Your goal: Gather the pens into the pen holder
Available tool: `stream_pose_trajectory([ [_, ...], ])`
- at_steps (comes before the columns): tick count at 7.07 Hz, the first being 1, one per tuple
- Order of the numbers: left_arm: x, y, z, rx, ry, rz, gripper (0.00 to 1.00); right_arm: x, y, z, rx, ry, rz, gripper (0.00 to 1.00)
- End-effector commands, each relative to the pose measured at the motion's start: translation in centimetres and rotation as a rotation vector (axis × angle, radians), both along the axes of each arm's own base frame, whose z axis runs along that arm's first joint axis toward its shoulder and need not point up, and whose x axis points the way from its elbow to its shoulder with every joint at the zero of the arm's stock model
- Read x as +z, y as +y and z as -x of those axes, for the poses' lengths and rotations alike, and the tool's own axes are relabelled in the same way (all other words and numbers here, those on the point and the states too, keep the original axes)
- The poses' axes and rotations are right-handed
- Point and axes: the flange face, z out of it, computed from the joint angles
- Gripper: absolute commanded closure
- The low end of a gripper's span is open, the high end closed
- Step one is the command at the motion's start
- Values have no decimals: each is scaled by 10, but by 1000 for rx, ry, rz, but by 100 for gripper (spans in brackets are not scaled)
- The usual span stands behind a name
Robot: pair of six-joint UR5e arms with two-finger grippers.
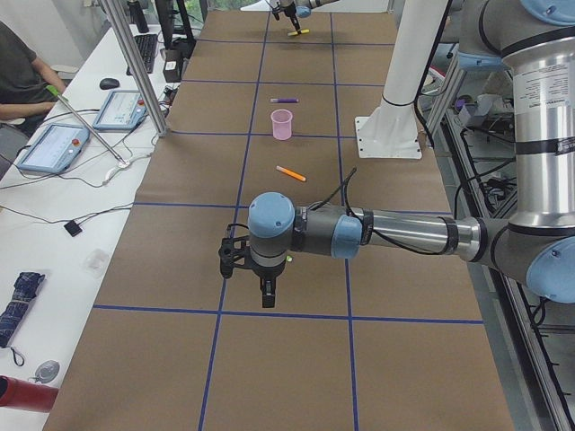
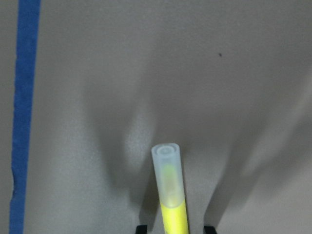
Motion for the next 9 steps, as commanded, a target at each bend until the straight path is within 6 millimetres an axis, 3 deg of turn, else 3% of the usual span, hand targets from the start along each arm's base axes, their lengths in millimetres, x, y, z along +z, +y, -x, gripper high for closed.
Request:
stream_pose_trajectory([
  [1, 0, 0, 0, 0, 0, 0, 0, -2, -3, 1, 1, 0, -4, 100],
  [3, -2, 0, 0, 0, 0, -4, 0, -24, -18, 4, 8, -15, -41, 100],
  [5, -5, 0, 0, -1, 0, -9, 0, -83, -32, 8, 100, -75, -37, 100],
  [7, -15, -3, -1, -4, 21, -63, 0, -193, -56, 13, 345, -45, -41, 100],
  [8, -20, -3, -6, 10, 82, -74, 0, -235, -62, 26, 398, -76, -104, 100],
  [9, -26, -2, -11, 28, 169, -83, 0, -280, -65, 54, 479, -117, -130, 100],
])
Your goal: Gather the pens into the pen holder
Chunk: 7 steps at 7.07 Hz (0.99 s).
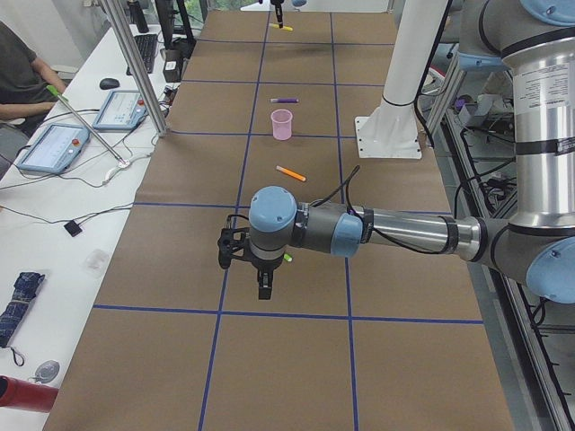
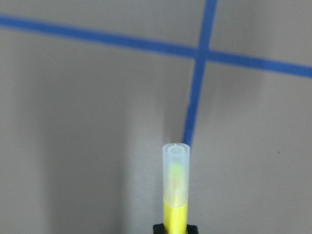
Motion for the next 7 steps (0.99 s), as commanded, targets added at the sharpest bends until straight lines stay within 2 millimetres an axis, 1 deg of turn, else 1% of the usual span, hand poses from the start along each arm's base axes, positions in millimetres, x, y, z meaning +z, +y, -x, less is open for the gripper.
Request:
stream_pose_trajectory([
  [1, -12, 0, -12, 36, 123, -37, 0, -106, -1, 74, 188, -79, -41, 100],
  [2, -22, -10, -39, 100, 119, -63, 0, -156, 9, 127, 275, -103, -26, 100],
  [3, -40, -29, -67, 159, 107, -119, 0, -209, 19, 177, 355, -131, -12, 100],
  [4, -50, -37, -77, 177, 100, -146, 0, -260, 35, 218, 445, -188, 26, 100],
  [5, -58, -41, -92, 211, 105, -178, 0, -308, 54, 267, 516, -246, 60, 100],
  [6, -59, -44, -100, 224, 105, -184, 0, -352, 68, 313, 582, -277, 98, 100],
  [7, -63, -54, -102, 225, 98, -196, 0, -399, 81, 355, 661, -245, 142, 100],
])
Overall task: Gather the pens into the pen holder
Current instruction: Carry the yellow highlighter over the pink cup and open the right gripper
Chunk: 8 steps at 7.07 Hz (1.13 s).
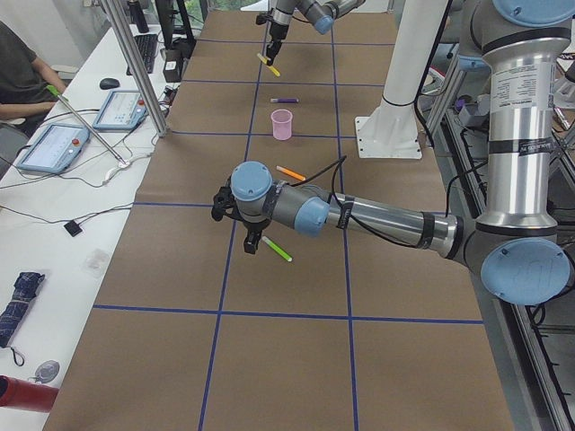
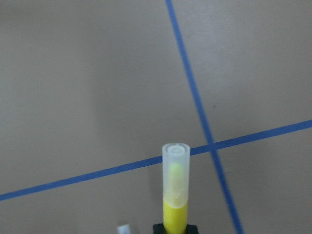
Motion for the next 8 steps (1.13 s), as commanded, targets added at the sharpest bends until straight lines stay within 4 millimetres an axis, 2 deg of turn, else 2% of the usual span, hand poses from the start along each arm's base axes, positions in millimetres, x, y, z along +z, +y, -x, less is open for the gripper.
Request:
stream_pose_trajectory([
  [1, -6, -16, -13, -2, -71, -44, 0, -91, 40, 87, 124, 44, 57, 100],
  [2, -6, -17, -16, -2, -87, -53, 0, -106, 57, 112, 179, 30, 69, 100],
  [3, -10, -20, -18, 0, -87, -64, 0, -103, 62, 124, 180, 36, 77, 100],
  [4, -12, -22, -18, -2, -90, -66, 0, -110, 59, 130, 204, 17, 106, 100],
  [5, -12, -22, -18, -2, -90, -69, 0, -113, 44, 155, 250, 31, 138, 100],
  [8, -16, -23, -18, -4, -90, -76, 0, -118, 57, 176, 289, 28, 134, 100],
])
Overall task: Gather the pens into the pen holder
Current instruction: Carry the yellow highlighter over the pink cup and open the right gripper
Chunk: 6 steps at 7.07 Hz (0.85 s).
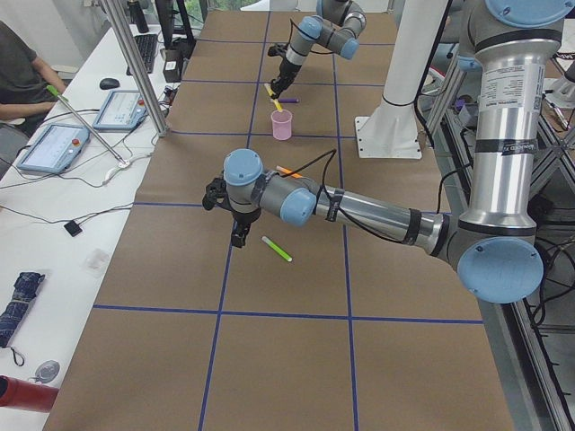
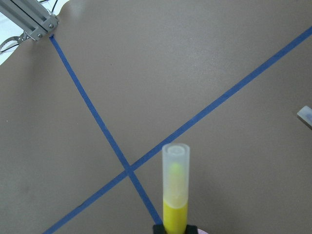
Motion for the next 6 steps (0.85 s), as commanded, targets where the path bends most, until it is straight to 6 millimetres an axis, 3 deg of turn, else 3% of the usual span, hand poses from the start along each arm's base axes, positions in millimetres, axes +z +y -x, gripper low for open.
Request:
stream_pose_trajectory([
  [1, -2, 0, 0, -1, 1, -3, 0, 1, 15, 15, 3, 3, -1, 100],
  [2, -6, -3, 0, -2, 1, -8, 0, 4, 25, 22, -15, 7, 1, 94],
  [3, -22, -22, -11, 2, -12, -41, 0, 8, 31, 25, -19, 15, -3, 32],
  [4, -25, -24, -23, -6, -20, -27, 0, 11, 35, 28, -9, 31, -18, 0],
  [5, -40, -33, -39, -19, -29, -26, 0, 13, 37, 23, -13, 31, -25, 0],
  [6, -51, -42, -58, -37, -101, -73, 1, 5, 44, 3, -18, 3, -34, 0],
])
